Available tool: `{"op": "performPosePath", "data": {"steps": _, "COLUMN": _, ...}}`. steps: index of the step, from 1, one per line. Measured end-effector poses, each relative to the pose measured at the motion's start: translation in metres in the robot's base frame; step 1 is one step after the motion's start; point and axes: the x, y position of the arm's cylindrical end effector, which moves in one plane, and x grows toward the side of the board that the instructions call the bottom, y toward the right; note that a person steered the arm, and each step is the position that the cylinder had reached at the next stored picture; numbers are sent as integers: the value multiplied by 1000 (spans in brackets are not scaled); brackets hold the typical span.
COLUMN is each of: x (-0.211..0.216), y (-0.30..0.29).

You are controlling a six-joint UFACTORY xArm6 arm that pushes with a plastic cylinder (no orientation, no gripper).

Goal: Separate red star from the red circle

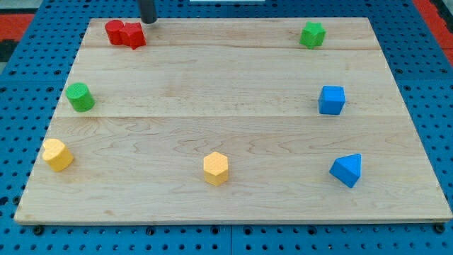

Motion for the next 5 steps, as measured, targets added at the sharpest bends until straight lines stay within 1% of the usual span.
{"op": "performPosePath", "data": {"steps": 1, "x": 0, "y": -68}}
{"op": "performPosePath", "data": {"steps": 2, "x": 7, "y": -111}}
{"op": "performPosePath", "data": {"steps": 3, "x": 18, "y": -30}}
{"op": "performPosePath", "data": {"steps": 4, "x": 39, "y": 25}}
{"op": "performPosePath", "data": {"steps": 5, "x": 50, "y": 18}}
